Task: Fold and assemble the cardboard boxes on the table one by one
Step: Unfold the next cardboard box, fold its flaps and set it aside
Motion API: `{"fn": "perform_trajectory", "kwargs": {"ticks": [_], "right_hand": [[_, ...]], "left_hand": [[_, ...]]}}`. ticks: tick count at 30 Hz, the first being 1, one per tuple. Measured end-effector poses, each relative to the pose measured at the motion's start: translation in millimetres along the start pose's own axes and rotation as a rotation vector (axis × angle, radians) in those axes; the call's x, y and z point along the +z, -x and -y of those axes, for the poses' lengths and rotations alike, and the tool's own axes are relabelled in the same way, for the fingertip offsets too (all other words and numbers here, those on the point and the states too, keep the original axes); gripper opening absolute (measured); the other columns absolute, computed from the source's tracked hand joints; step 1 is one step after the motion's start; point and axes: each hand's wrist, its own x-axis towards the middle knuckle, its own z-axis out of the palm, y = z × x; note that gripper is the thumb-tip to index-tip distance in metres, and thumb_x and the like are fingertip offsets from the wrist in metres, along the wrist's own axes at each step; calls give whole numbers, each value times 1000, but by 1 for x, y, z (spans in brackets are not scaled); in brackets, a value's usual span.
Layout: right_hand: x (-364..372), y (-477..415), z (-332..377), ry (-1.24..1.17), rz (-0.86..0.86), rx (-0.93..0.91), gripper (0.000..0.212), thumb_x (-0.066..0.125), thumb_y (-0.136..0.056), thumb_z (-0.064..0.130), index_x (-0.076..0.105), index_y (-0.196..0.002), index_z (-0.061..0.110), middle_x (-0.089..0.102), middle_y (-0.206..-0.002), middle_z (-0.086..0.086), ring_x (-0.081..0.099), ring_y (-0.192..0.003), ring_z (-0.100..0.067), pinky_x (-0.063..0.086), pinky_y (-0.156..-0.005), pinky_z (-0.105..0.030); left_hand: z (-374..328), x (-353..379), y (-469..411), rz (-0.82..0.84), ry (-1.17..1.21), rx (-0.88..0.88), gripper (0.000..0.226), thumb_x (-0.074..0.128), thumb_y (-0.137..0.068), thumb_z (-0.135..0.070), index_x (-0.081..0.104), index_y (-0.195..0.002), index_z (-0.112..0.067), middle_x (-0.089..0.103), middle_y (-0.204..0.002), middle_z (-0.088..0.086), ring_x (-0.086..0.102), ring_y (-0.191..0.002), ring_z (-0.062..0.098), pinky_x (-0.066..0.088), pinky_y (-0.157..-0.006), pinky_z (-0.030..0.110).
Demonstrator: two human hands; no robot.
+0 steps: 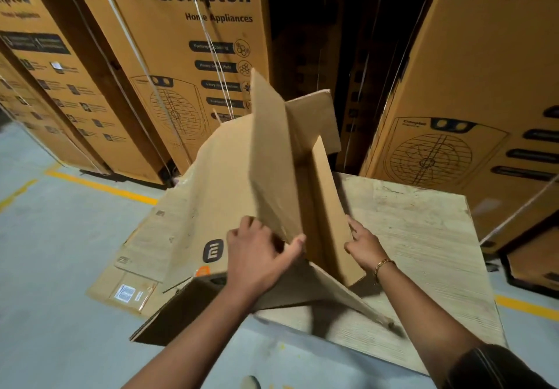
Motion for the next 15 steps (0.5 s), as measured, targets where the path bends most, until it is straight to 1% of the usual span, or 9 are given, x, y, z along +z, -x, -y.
{"fn": "perform_trajectory", "kwargs": {"ticks": [1, 2, 4, 5, 6, 7, 9, 12, 15], "right_hand": [[0, 2, -8, -4, 5, 26, 76, 53, -87, -1, 37, -153, 32, 57, -142, -11, 66, -110, -31, 56, -76, -38], [-2, 4, -18, -22, -3, 69, 71, 54, -88, -2, 41, -151, 28, 61, -136, -15, 68, -100, -29, 56, -70, -37], [-5, 10, -45, -109, -21, 209, 61, 51, -92, -3, 47, -146, 22, 64, -128, -17, 66, -77, -27, 54, -51, -30], [-8, 15, -60, -182, -25, 296, 56, 48, -94, -3, 48, -145, 20, 64, -126, -16, 66, -70, -26, 51, -46, -27], [-10, 19, -75, -261, -29, 379, 51, 46, -95, -2, 49, -142, 18, 65, -123, -16, 68, -68, -26, 52, -48, -28], [-13, 22, -88, -326, -41, 440, 47, 44, -96, 0, 50, -139, 16, 66, -117, -15, 69, -68, -28, 55, -54, -31], [-20, 28, -105, -394, -48, 492, 37, 46, -98, 5, 54, -133, 13, 69, -105, -10, 70, -73, -28, 54, -66, -32], [-31, 33, -98, -445, -34, 426, 27, 50, -102, 16, 58, -127, 13, 72, -108, -8, 71, -79, -23, 52, -68, -30], [-39, 38, -66, -595, -70, 328, 26, 41, -105, 14, 51, -129, 13, 68, -115, -13, 72, -85, -25, 58, -67, -36]], "left_hand": [[-11, 7, -1, 26, -43, 32, 72, 27, -85, -82, 73, -95, -27, 64, -105, -3, 49, -102, 19, 39, -87, 40], [-21, 14, -1, 45, -68, 60, 71, 26, -86, -83, 71, -102, -31, 62, -113, -8, 46, -107, 16, 36, -88, 40], [-31, 30, -1, 58, -77, 111, 67, 28, -86, -83, 67, -113, -35, 57, -127, -12, 43, -115, 14, 35, -91, 41], [-36, 38, 0, 67, -69, 134, 65, 31, -87, -81, 65, -118, -35, 55, -133, -12, 43, -119, 15, 35, -93, 42], [-38, 44, 0, 66, -64, 152, 64, 34, -87, -79, 63, -122, -33, 54, -137, -11, 43, -123, 16, 35, -94, 43], [-40, 49, -1, 56, -63, 164, 64, 37, -87, -76, 61, -125, -31, 53, -141, -9, 43, -126, 18, 35, -95, 44], [-42, 56, -6, 28, -70, 176, 63, 39, -87, -73, 59, -127, -28, 53, -143, -6, 44, -129, 20, 35, -95, 45], [-40, 61, -22, 77, -119, 226, 73, 28, -90, -80, 51, -137, -30, 45, -150, -6, 38, -135, 20, 33, -99, 43], [-32, 62, -32, 168, -149, 316, 87, 18, -89, -87, 34, -153, -31, 30, -163, -7, 27, -147, 20, 29, -108, 44]]}}
